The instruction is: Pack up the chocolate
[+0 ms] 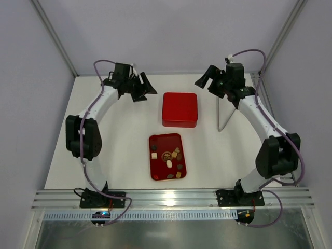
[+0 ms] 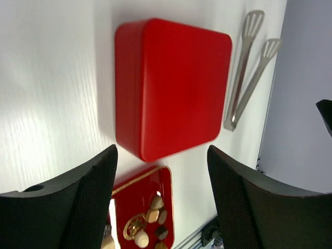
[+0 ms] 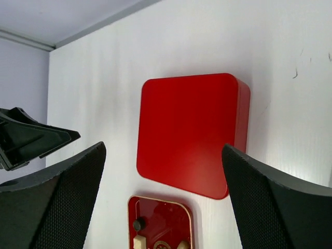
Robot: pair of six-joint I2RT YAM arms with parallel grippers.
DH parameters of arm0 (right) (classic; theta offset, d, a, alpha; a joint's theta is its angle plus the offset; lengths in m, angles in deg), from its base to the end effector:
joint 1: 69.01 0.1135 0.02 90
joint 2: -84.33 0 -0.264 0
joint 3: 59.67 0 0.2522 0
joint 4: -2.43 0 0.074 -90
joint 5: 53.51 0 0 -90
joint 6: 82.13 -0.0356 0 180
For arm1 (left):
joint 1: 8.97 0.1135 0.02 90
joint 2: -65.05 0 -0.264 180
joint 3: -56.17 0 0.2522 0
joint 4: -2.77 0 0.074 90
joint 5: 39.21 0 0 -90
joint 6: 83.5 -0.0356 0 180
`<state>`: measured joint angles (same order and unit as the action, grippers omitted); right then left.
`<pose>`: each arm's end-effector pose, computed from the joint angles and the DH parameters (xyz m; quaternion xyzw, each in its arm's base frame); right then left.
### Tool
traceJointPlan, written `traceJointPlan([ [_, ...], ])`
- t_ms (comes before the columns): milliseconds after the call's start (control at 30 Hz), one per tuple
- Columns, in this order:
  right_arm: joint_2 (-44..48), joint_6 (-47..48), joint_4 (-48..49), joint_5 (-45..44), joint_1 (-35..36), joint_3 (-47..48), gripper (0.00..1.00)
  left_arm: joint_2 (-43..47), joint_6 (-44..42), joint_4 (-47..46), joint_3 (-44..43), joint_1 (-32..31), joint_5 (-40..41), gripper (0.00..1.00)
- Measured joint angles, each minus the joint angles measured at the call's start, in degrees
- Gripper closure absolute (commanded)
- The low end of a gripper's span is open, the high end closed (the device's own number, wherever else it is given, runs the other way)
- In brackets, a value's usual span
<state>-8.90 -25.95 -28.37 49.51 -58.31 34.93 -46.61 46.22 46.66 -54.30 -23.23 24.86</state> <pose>0.3735 0.0787 0.3297 0.1159 0.8520 0.2804 0.4266 0.4269 -0.1246 0.2786 -0.1148 0.8973 -0.3537 0.2377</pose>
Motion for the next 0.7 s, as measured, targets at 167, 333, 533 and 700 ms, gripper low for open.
traceJointPlan([
  [167,19.21,1.81,2.34,-2.54,1.68,-14.23,0.05,18.05,-3.76,-0.26,13.18,-2.34,2.99,0.29],
  [333,35.43,3.10,1.29,-5.05,1.99,-26.49,0.02,31.87,-6.91,-0.07,24.98,-5.16,5.62,0.28],
  [533,46.95,5.18,-2.43,-7.69,1.99,-33.03,0.01,44.22,-9.29,1.79,35.19,-5.97,9.27,0.27],
  [700,50.03,6.45,-4.33,-8.31,1.99,-33.66,0.00,48.30,-10.60,1.92,37.07,-5.97,10.56,0.27],
])
